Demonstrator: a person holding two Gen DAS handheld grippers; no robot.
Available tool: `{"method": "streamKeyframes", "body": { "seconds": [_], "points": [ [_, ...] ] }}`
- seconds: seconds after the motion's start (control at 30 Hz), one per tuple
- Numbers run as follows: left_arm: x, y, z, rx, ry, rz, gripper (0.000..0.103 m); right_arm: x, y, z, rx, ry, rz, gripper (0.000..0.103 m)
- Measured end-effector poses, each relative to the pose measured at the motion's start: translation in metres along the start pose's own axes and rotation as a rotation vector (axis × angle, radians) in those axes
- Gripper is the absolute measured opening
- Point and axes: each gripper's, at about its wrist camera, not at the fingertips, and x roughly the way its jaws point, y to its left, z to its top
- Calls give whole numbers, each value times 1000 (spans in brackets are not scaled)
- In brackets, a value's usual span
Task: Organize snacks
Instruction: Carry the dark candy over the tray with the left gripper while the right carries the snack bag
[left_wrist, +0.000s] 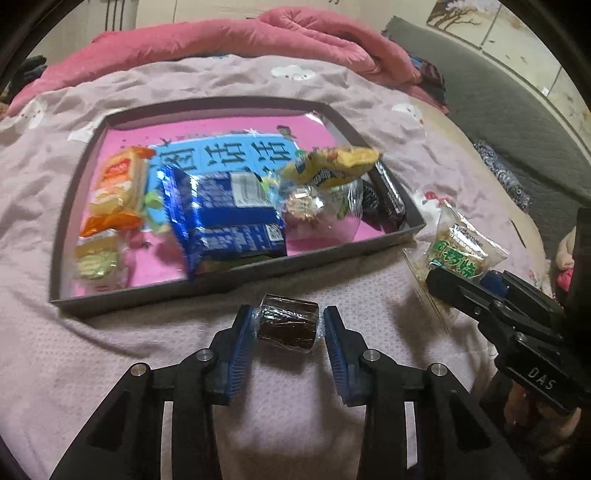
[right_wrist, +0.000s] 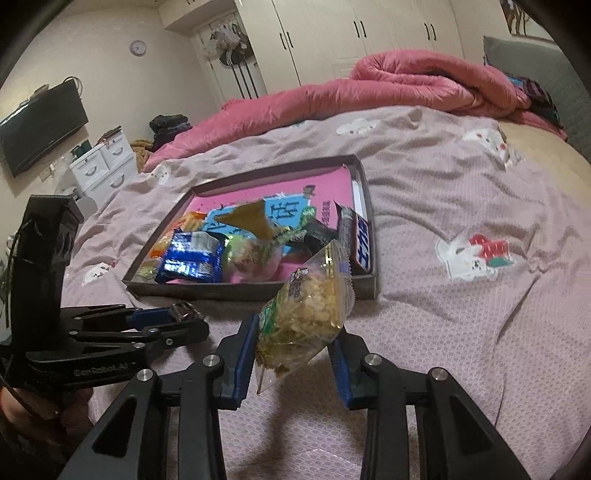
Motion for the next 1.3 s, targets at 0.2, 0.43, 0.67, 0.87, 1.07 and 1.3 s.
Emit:
{"method": "streamKeyframes", "body": {
  "seconds": [0.2, 0.43, 0.67, 0.87, 1.07, 1.3],
  "points": [
    [-24, 3, 3, -3, -52, 15, 40, -10, 9, 6, -34, -38, -10, 37],
    [-41, 9, 9, -16, -93, 23, 40, -16, 15, 12, -53, -68, -29, 37],
    [-54, 20, 13, -40, -126, 34, 40, -20, 17, 18, -60, -89, -40, 37],
    [-64, 33, 18, -72, -156, 40, 40, -26, 18, 26, -71, -115, -64, 37],
    [-73, 51, 22, -106, -192, 63, 40, -29, 18, 35, -68, -135, -78, 37],
    [-84, 76, 27, -150, -229, 106, 40, -31, 17, 43, -64, -155, -94, 37]
  ]
}}
